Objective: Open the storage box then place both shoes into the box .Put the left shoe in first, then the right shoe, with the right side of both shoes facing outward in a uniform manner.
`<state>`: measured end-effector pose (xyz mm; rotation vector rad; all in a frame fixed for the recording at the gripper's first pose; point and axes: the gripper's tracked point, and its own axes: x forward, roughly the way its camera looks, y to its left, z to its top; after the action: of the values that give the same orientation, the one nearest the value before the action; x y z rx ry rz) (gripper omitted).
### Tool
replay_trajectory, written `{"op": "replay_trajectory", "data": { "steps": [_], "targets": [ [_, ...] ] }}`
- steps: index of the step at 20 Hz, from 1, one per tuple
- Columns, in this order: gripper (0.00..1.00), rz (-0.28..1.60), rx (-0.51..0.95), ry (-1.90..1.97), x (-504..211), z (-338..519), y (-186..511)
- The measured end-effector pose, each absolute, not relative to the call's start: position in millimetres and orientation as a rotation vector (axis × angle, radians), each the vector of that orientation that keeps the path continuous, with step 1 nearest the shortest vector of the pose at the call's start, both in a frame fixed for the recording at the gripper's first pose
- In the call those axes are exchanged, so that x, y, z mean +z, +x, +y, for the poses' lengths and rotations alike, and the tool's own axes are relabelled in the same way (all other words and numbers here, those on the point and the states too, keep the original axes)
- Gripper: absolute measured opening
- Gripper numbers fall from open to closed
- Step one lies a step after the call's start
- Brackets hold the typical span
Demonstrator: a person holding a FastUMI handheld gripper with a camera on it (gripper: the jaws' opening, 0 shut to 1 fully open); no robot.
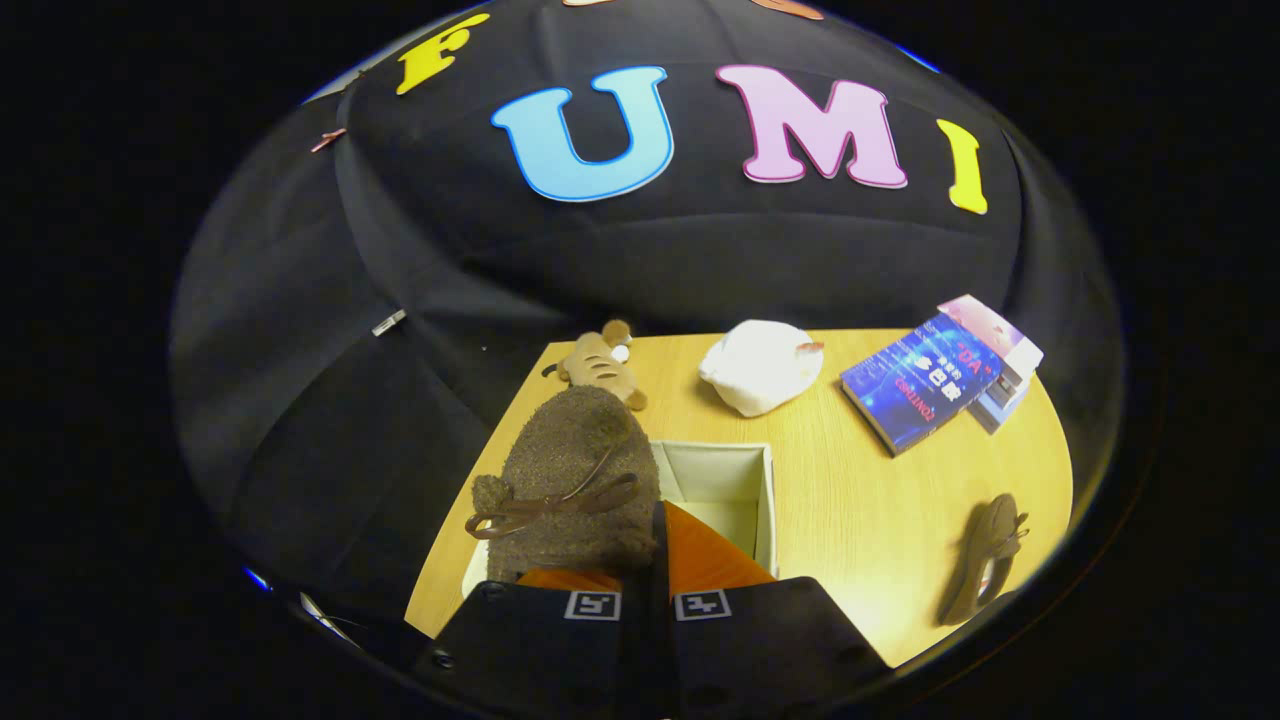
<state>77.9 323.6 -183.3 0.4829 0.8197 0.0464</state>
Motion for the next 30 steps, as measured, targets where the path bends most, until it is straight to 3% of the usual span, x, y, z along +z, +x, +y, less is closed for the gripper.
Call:
{"op": "replay_trajectory", "data": {
  "steps": [8,20,25,30],
  "targets": [
    [0.05,0.964,-0.061,0.431,-263.1,350.8,71.7],
    [0.08,1.024,-0.063,0.420,-285.4,376.4,77.3],
    [0.27,1.053,0.011,0.432,-285.4,390.8,69.4],
    [0.58,1.075,0.062,0.447,-284.5,394.1,63.2]
  ]
}}
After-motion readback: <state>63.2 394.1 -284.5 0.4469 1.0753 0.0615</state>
